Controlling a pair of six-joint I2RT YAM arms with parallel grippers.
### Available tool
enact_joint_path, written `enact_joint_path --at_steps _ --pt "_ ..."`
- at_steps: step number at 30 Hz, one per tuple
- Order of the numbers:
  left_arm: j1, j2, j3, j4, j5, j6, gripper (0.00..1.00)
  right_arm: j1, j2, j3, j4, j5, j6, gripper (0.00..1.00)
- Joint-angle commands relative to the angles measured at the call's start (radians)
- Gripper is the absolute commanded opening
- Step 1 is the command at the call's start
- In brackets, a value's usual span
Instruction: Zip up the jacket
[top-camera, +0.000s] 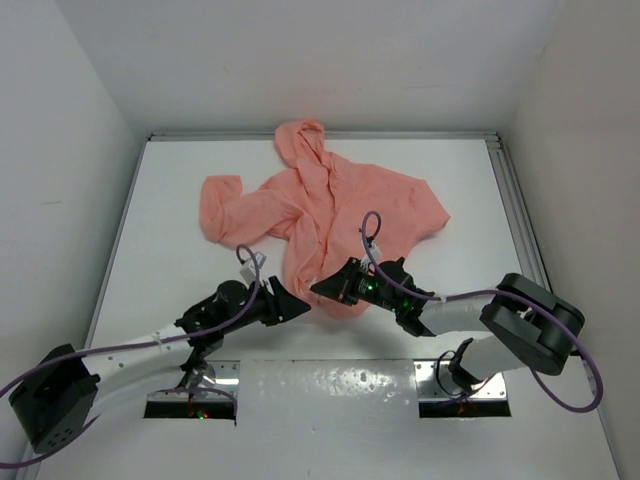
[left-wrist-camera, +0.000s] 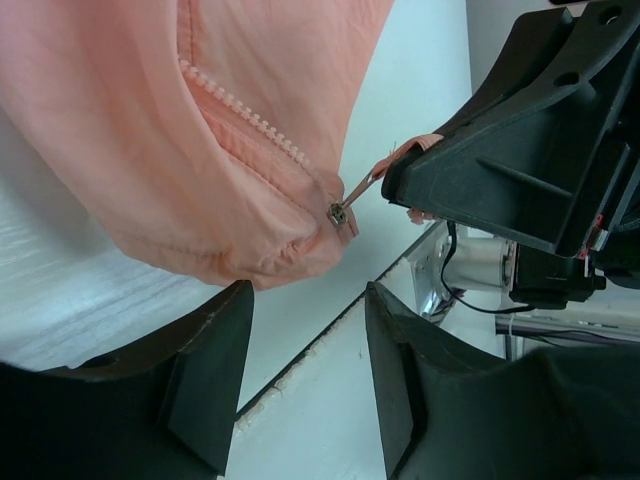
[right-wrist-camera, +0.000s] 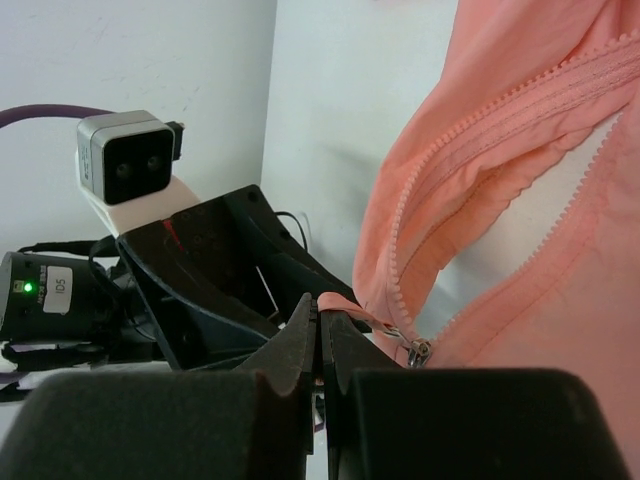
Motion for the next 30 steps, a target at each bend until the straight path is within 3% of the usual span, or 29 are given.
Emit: enact_joint_path --at_steps 1,13,25,30 --pt "-0.012 0.04 0.006 0.142 0.015 -0.017 0.47 0.002 -0.023 0.007 0.061 -0.017 0.001 0.0" --pt "-0.046 0.146 0.035 0.202 -0.034 -0.015 0.41 0.002 -0.013 0.016 0.089 -0.095 0.026 0.0" --pt "-0.103 0.157 0.012 0.263 -0.173 -0.054 0.46 0.004 0.018 0.001 0.153 -0.152 0.069 0.0" --pt "-0.121 0.149 0.003 0.255 -0.23 -0.078 0.43 0.002 0.02 -0.002 0.168 -0.167 0.076 0.0"
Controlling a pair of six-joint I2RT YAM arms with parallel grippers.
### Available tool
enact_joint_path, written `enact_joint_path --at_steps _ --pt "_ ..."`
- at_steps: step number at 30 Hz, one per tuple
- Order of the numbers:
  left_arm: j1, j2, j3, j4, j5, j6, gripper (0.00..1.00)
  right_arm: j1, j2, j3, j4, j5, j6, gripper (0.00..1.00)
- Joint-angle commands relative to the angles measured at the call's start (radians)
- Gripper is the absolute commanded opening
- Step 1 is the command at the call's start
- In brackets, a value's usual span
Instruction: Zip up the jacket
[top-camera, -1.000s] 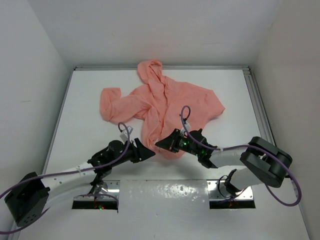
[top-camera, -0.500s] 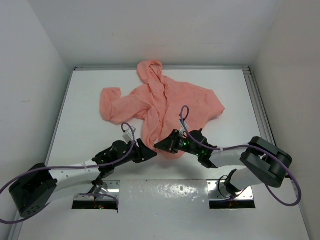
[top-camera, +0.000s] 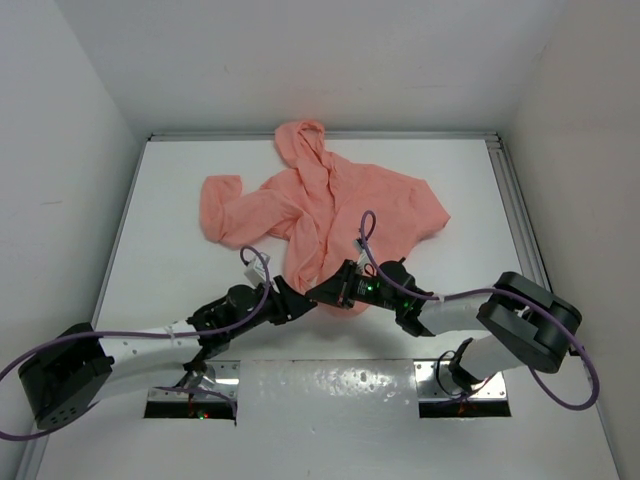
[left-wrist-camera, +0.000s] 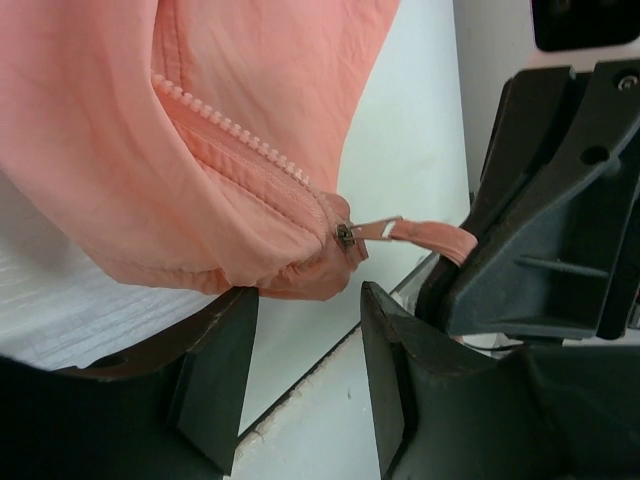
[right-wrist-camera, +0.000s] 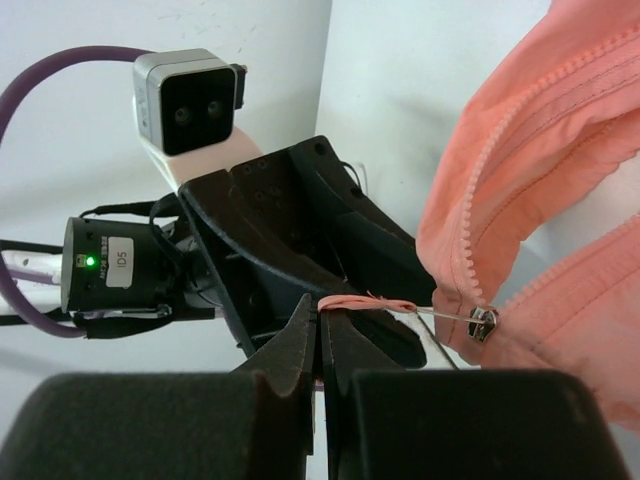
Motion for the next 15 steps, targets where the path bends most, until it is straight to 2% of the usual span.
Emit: enact_joint_path --at_steps 1,6,10,12,13,14,15 --pt "-0.017 -0.008 0.0 0.058 -0.071 -0.024 0.43 0.003 0.001 -0.001 0.08 -0.02 0.011 0.0" --pt "-0.034 -0.006 0.007 0.029 -0.115 -0.041 0.42 0.003 -0.001 -0.006 0.082 -0.035 0.013 0.0" --pt "-0.051 -0.021 -0.007 0.043 -0.166 -0.052 0.45 0.004 -0.002 -0.004 0.079 -0.043 0.016 0.0" --pt "-0.051 -0.021 -0.007 0.055 -0.172 -0.049 0.39 0.007 -0.002 -0.001 0.074 -0.052 0.016 0.0" --pt "-0.052 -0.02 -0.004 0.057 -0.175 -0.047 0.32 0.009 -0.002 0.001 0.071 -0.053 0.011 0.0" --pt "-0.052 -0.018 -0.003 0.058 -0.177 -0.04 0.2 0.009 -0.002 0.002 0.067 -0.055 0.011 0.0" --pt "-0.052 -0.017 0.003 0.058 -0.178 -0.035 0.16 0.011 -0.002 0.005 0.065 -0.061 0.01 0.0"
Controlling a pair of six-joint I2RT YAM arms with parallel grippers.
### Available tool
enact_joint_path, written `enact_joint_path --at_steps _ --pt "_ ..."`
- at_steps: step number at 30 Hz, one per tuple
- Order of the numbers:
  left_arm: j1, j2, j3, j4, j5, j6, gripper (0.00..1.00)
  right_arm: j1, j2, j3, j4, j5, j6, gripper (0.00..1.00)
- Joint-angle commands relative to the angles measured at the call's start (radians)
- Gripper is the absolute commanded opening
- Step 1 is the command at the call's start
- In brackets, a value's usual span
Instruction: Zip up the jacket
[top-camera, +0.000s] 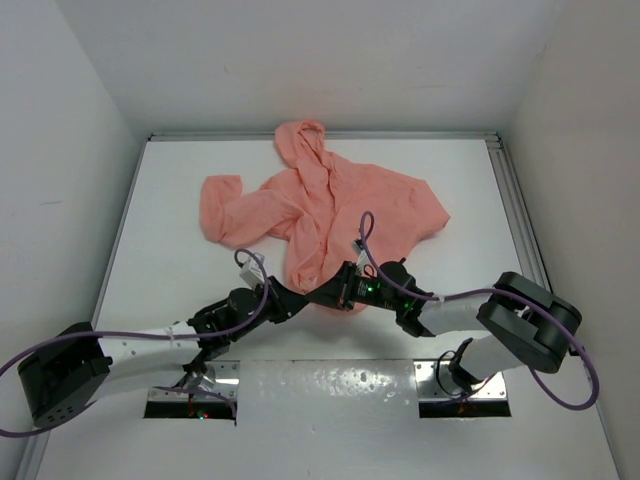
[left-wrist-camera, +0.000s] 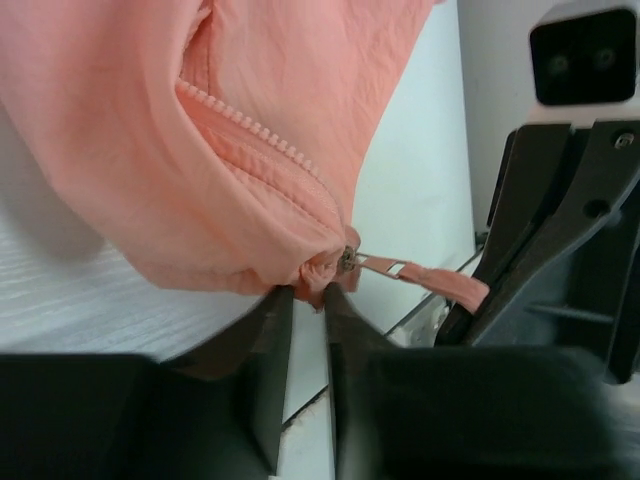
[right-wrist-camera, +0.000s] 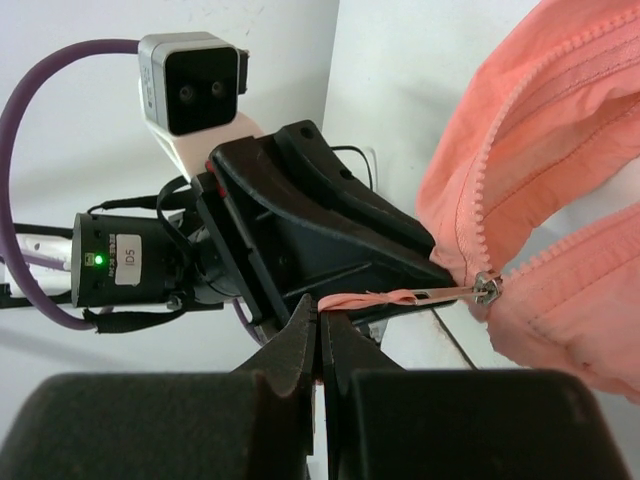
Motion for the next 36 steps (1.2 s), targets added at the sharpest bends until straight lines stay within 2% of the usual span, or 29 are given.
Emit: enact_joint_path --at_steps 1,4,10,14,18,22,25,28,32,36 --pt "-0.012 -0.008 0.012 0.056 -0.038 0.011 0.08 0.01 -0.002 0.01 0.052 -0.026 -0.006 0.0" --pt "-0.012 -0.008 0.017 0.047 -0.039 0.018 0.0 0.011 -0.002 0.011 0.049 -0.034 -0.007 0.0" --pt "-0.024 -0.033 -0.002 0.028 -0.009 0.053 0.0 0.011 -0.016 0.024 0.026 -0.016 -0.032 0.0" --pt "-0.05 -0.051 -0.05 0.031 0.031 0.051 0.0 0.008 -0.01 0.154 -0.134 0.024 -0.151 0.0" --pt "-0.064 -0.114 -0.081 0.016 0.074 0.054 0.0 -0.012 0.048 0.263 -0.221 0.119 -0.226 0.0" --pt "-0.07 -0.235 -0.104 -0.062 0.074 0.056 0.0 -0.064 0.128 0.365 -0.223 0.231 -0.253 0.0" --pt "-0.07 -0.342 -0.091 -0.169 0.053 0.077 0.0 -0.102 0.212 0.42 -0.209 0.253 -0.233 0.0" --pt "-0.07 -0.425 -0.087 -0.233 0.042 0.088 0.0 -0.122 0.237 0.4 -0.143 0.228 -0.182 0.0" --pt "-0.07 -0.462 -0.077 -0.271 0.054 0.09 0.0 -0.174 0.246 0.507 -0.264 0.282 -0.269 0.0" --pt "-0.07 -0.516 -0.012 -0.428 0.04 0.146 0.0 -0.291 0.249 0.643 -0.331 0.326 -0.328 0.0"
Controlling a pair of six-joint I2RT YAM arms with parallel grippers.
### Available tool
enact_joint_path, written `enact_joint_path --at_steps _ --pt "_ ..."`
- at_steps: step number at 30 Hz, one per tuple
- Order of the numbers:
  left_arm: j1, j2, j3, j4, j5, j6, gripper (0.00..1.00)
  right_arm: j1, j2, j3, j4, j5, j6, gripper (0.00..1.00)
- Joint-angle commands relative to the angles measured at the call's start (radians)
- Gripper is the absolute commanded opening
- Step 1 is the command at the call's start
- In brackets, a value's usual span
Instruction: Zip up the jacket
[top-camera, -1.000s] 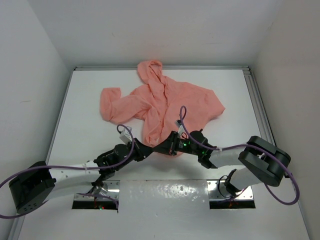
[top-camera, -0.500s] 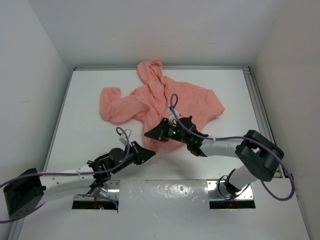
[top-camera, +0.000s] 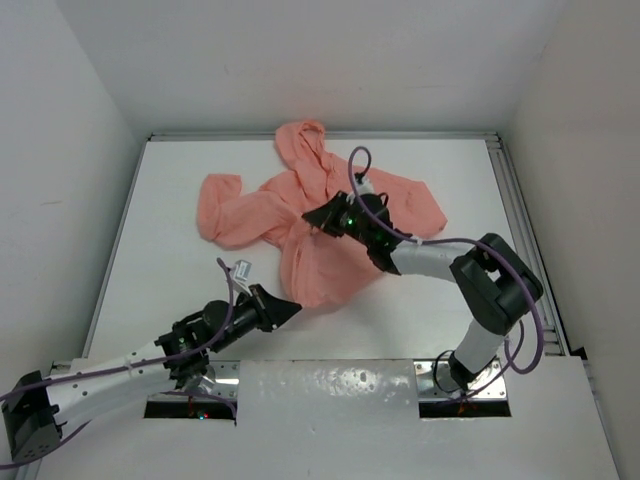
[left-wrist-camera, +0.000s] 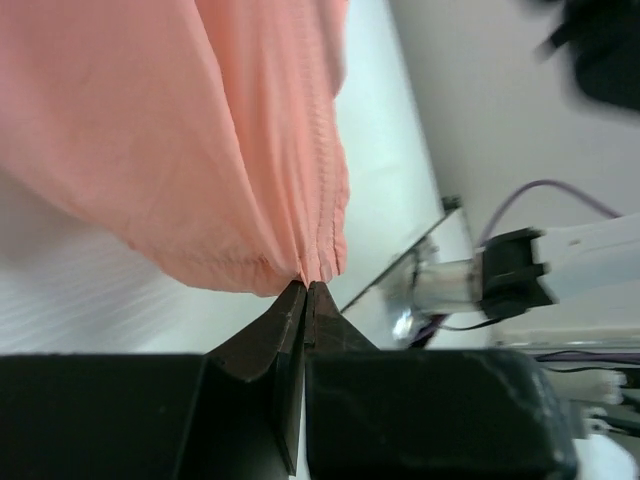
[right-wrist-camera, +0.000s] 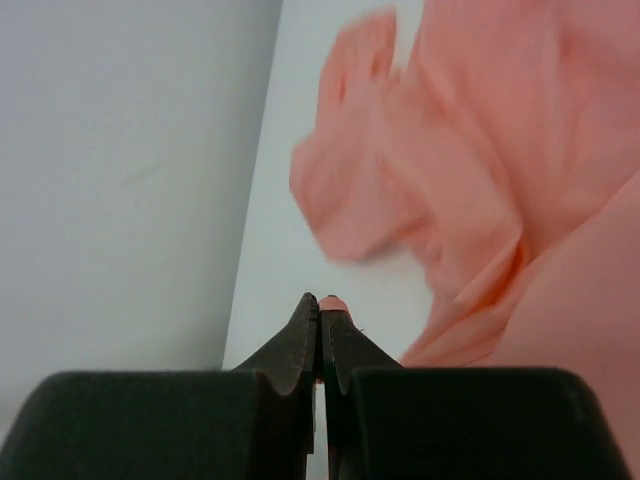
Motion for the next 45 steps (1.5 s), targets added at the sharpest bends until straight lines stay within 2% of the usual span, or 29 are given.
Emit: enact_joint_path --at_steps 1,6,11,14,18,19,23,25,28,32,34,35,36,38,39,40,41,42,43,45 --pt "-0.017 -0.046 0.08 -0.158 0.006 0.073 0.0 -0.099 -0.011 0.162 -0.027 0.126 -0.135 0.0" --pt "-0.017 -0.12 0.228 -0.329 -0.038 0.181 0.0 -0.178 0.063 0.477 -0.213 0.31 -0.373 0.0" --pt "-0.017 -0.193 0.305 -0.437 -0.087 0.222 0.0 -0.224 0.205 0.762 -0.293 0.462 -0.578 0.0" --pt "-0.017 -0.236 0.338 -0.484 -0.113 0.224 0.0 -0.235 0.303 0.905 -0.284 0.561 -0.774 0.0" --pt "-0.017 -0.296 0.355 -0.531 -0.127 0.224 0.0 -0.235 0.451 1.086 -0.265 0.631 -0.95 0.0" --pt "-0.017 -0.307 0.361 -0.543 -0.129 0.227 0.0 -0.237 0.484 1.182 -0.27 0.675 -0.988 0.0" --pt "-0.016 -0.341 0.383 -0.592 -0.147 0.227 0.0 -0.243 0.633 1.394 -0.27 0.726 -1.196 0.0" --pt "-0.016 -0.358 0.377 -0.592 -0.153 0.227 0.0 -0.26 0.681 1.465 -0.276 0.727 -1.228 0.0" --pt "-0.016 -0.349 0.387 -0.597 -0.156 0.233 0.0 -0.301 0.674 1.458 -0.262 0.722 -1.222 0.0" --pt "-0.016 -0.368 0.389 -0.603 -0.17 0.234 0.0 -0.367 0.609 1.369 -0.288 0.679 -1.064 0.0" --pt "-0.016 -0.353 0.383 -0.595 -0.181 0.244 0.0 -0.385 0.534 1.269 -0.322 0.592 -0.975 0.0" --pt "-0.016 -0.336 0.38 -0.586 -0.184 0.247 0.0 -0.384 0.496 1.197 -0.287 0.56 -0.946 0.0" --pt "-0.016 -0.282 0.375 -0.539 -0.181 0.265 0.0 -0.379 0.459 1.139 -0.272 0.474 -0.927 0.0" --pt "-0.016 -0.194 0.366 -0.479 -0.182 0.299 0.0 -0.366 0.362 1.012 -0.259 0.406 -0.86 0.0" --pt "-0.016 -0.078 0.375 -0.445 -0.199 0.317 0.02 -0.361 0.329 0.926 -0.252 0.372 -0.835 0.0" --pt "-0.016 -0.012 0.399 -0.416 -0.207 0.337 0.18 -0.361 0.262 0.889 -0.23 0.352 -0.783 0.0" --pt "-0.016 0.109 0.415 -0.388 -0.213 0.369 0.26 -0.361 0.229 0.855 -0.23 0.332 -0.762 0.0" --pt "-0.016 0.162 0.429 -0.335 -0.219 0.382 0.33 -0.359 0.201 0.806 -0.238 0.291 -0.745 0.0" --pt "-0.016 0.214 0.455 -0.301 -0.221 0.394 0.48 -0.361 0.171 0.783 -0.241 0.273 -0.723 0.0" --pt "-0.013 0.331 0.495 -0.235 -0.215 0.425 0.56 -0.361 0.091 0.717 -0.238 0.242 -0.703 0.0"
